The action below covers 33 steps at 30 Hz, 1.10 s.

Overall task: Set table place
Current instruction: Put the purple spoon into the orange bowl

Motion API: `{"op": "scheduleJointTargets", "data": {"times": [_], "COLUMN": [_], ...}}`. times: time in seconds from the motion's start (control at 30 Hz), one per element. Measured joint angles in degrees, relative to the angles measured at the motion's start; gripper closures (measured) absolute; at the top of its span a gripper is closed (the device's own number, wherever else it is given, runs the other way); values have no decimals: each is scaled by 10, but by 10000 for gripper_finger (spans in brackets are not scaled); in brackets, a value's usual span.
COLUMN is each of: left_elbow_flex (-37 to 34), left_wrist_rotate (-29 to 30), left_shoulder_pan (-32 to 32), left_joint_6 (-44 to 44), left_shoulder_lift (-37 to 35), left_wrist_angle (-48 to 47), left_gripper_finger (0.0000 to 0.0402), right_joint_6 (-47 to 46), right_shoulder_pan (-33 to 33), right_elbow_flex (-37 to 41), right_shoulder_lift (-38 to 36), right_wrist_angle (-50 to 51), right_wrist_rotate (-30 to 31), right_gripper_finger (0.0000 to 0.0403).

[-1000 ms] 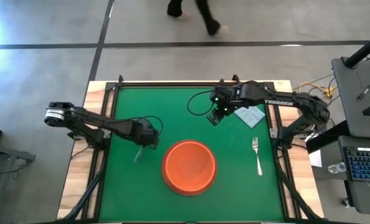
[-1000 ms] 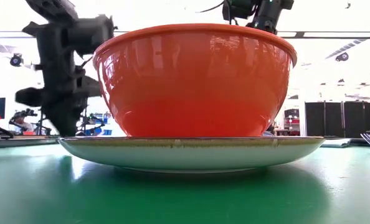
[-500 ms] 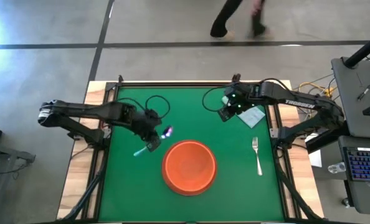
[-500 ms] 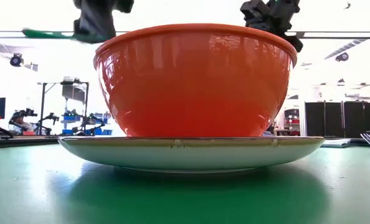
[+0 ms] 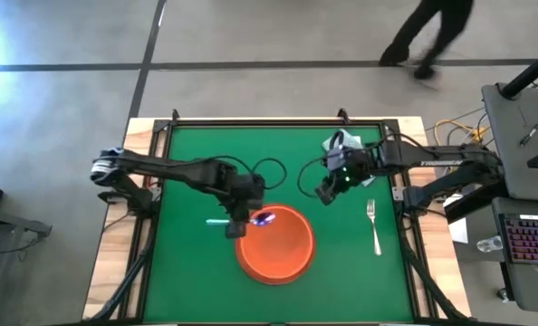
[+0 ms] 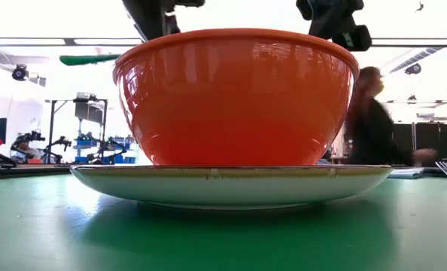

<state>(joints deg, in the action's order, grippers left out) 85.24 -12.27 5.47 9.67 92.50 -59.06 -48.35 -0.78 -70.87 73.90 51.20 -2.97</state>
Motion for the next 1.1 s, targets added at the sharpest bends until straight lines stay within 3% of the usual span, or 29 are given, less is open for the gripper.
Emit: {"op": "scheduleJointTargets", "data": {"times": [0.33, 0.57, 0.83, 1.1], "left_elbow_flex": [94, 101, 101, 101], "left_wrist_rotate": [23, 69, 114, 101], "left_shoulder_pan": [61, 99, 102, 103], "left_joint_6": [-1, -13, -3, 0], "left_shoulder_lift": [89, 126, 152, 150], "left_wrist_angle": [-4, 0, 0, 1], "left_gripper_finger": [401, 401, 401, 400], "right_joint_6": [-126, -243, -322, -348], "right_shoulder_pan": [96, 172, 200, 209], "right_elbow_flex": [7, 8, 8, 8], "right_shoulder_lift": [-36, -46, -45, -45], "right_wrist_angle": [0, 9, 7, 3], "right_wrist_rotate": [109, 228, 292, 318], "right_gripper_finger": [394, 394, 394, 394]}}
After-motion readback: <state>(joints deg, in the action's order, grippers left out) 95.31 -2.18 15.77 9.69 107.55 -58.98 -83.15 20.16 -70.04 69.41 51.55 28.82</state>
